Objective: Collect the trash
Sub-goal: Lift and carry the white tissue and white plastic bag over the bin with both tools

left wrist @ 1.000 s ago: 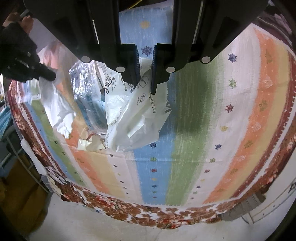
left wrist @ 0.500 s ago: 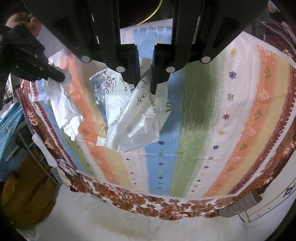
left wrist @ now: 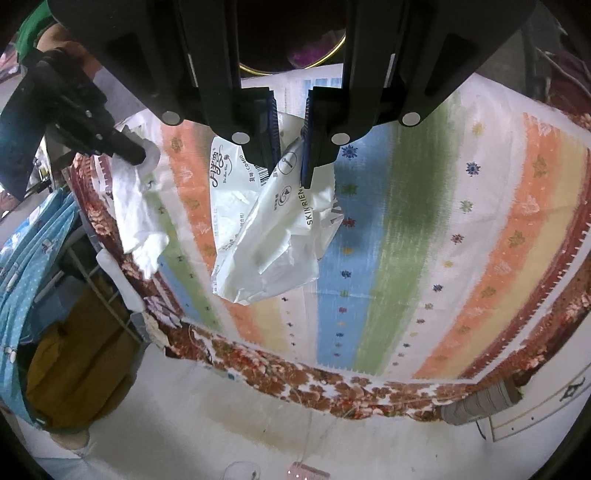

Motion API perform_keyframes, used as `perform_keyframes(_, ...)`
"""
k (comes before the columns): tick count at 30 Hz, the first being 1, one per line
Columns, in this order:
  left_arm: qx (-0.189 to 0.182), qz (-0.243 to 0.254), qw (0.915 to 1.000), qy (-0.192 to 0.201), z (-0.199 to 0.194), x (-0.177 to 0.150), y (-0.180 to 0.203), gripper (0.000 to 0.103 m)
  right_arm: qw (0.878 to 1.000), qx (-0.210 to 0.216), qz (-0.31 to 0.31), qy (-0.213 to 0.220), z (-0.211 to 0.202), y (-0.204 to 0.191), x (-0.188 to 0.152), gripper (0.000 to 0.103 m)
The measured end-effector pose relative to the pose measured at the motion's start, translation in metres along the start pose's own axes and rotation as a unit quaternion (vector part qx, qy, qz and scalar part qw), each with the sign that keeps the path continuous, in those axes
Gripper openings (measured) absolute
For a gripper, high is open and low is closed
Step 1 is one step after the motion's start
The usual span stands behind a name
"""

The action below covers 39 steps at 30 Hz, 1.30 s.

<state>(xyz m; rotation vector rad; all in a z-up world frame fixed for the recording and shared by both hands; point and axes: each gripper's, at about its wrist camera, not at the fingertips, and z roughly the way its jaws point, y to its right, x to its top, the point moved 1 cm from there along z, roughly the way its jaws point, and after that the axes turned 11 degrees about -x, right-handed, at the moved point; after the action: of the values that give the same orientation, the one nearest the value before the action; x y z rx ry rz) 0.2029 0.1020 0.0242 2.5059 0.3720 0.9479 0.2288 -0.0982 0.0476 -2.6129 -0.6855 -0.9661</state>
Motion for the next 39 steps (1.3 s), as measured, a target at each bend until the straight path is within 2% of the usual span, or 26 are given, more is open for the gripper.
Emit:
perform_keyframes(6,-0.015,0.016,0.9996,0.016,-0.020,-0.013,0.015,0.010,1.000,0.000,-0.007,0.021,-0.024,-0.009,-0.011,0.006)
perform_keyframes(10,-0.001,0.025,0.9988,0.042,-0.036,-0.022,0.022,0.010,0.999,0.000,-0.005,0.034,-0.038,-0.014,-0.019,0.006)
perform_keyframes(13,-0.009,0.023,0.9985,0.048,-0.045,-0.030,0.023,0.010,0.999,-0.005,-0.007,0.046,-0.048,-0.017,-0.025,0.006)
perform_keyframes(17,-0.001,0.028,0.9984,0.050,-0.050,-0.045,0.027,0.010,0.999,-0.004,-0.004,0.052,-0.058,-0.021,-0.035,0.006)
perform_keyframes(27,-0.007,0.041,0.9980,0.047,-0.058,-0.081,0.041,0.011,0.999,0.006,0.004,0.051,-0.076,-0.024,-0.065,0.006)
perform_keyframes(35,0.000,0.031,0.9987,0.040,-0.061,-0.106,0.039,0.011,0.999,0.006,0.012,0.032,-0.080,-0.023,-0.091,0.006)
perform_keyframes(39,0.011,0.027,0.9992,0.026,-0.058,-0.120,0.038,0.011,1.000,0.010,0.024,0.009,-0.076,-0.022,-0.105,0.006)
